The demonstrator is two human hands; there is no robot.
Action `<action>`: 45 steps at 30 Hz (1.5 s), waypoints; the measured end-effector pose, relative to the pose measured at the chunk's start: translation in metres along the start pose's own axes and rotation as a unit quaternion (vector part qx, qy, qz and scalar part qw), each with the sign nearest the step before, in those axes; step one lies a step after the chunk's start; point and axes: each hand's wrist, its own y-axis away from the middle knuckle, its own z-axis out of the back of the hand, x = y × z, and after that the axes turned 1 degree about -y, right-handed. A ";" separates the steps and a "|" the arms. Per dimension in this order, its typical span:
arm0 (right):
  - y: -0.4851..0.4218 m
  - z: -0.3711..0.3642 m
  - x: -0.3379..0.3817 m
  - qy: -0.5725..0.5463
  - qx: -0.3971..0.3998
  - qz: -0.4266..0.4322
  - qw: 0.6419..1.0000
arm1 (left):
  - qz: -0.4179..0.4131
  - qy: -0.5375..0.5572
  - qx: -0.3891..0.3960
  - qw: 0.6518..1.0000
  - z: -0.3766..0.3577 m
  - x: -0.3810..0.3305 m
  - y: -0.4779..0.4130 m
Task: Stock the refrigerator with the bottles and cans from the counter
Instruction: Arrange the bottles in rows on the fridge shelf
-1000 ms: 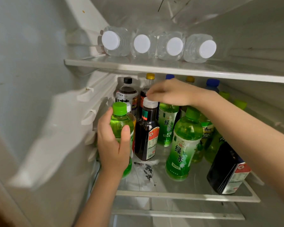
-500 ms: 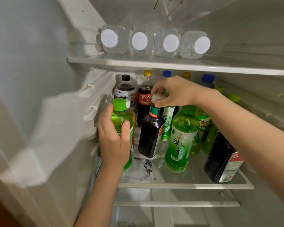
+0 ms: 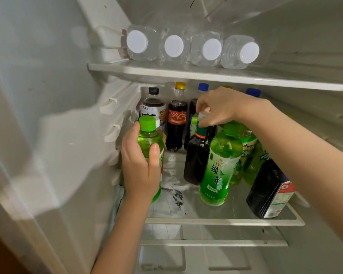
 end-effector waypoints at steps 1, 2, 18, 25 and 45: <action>-0.002 0.001 0.005 0.022 -0.008 0.000 1.000 | 0.001 0.000 0.000 1.000 0.000 0.000 0.000; -0.004 0.001 0.010 0.034 -0.026 0.006 0.999 | 0.001 0.000 0.000 1.000 0.000 0.000 0.000; -0.029 -0.042 0.059 -0.112 -0.055 0.170 0.977 | -0.016 0.022 0.012 1.000 0.013 -0.001 0.005; 0.032 -0.047 0.045 -0.098 -0.108 0.154 0.977 | 0.026 0.048 0.032 0.998 0.016 -0.004 0.004; 0.126 -0.066 0.020 -0.229 -0.235 0.047 0.944 | 0.143 0.030 0.109 0.983 0.001 0.028 0.044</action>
